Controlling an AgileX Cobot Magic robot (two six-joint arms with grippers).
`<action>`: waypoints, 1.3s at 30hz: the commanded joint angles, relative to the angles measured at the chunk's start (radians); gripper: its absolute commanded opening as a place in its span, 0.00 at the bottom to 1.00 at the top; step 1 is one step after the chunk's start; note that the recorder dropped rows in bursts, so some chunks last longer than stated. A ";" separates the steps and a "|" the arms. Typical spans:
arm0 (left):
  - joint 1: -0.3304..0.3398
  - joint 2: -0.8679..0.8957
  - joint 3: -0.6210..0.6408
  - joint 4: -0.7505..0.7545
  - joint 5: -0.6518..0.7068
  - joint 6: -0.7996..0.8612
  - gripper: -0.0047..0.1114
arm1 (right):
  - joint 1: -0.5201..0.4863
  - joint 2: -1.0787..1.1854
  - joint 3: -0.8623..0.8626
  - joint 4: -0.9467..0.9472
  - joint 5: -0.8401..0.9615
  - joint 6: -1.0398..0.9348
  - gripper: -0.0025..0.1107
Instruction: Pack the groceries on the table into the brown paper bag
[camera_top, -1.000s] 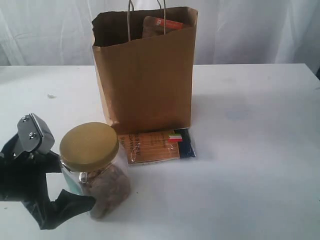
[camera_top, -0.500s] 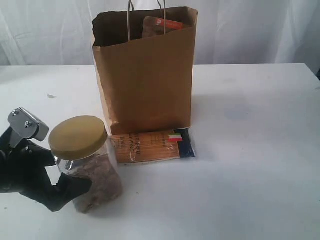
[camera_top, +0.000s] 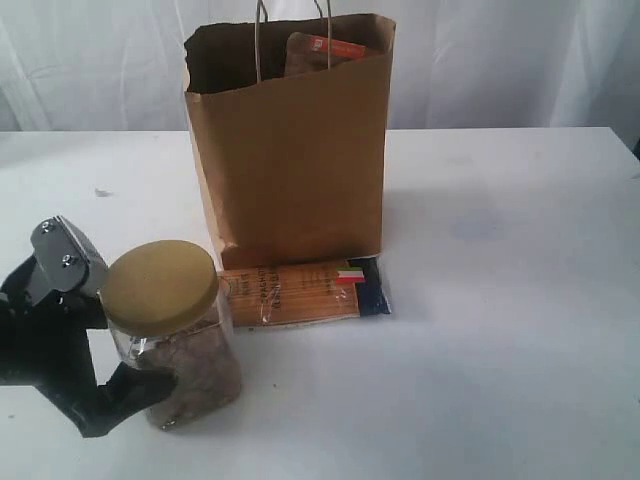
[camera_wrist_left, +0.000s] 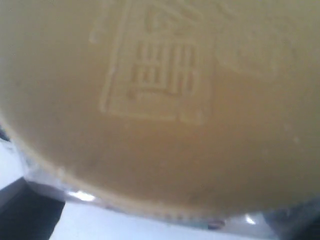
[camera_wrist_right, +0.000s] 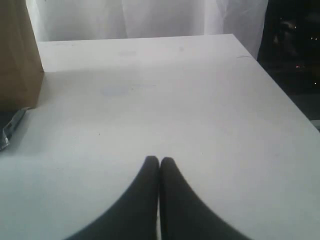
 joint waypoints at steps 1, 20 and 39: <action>0.003 0.028 -0.021 0.075 0.017 0.157 0.94 | 0.001 -0.004 0.001 -0.003 -0.009 0.006 0.02; 0.003 0.117 -0.085 0.149 0.066 0.157 0.92 | 0.001 -0.004 0.001 -0.003 -0.009 0.006 0.02; 0.003 0.113 -0.085 0.138 0.097 0.159 0.04 | 0.001 -0.004 0.001 -0.003 -0.009 0.006 0.02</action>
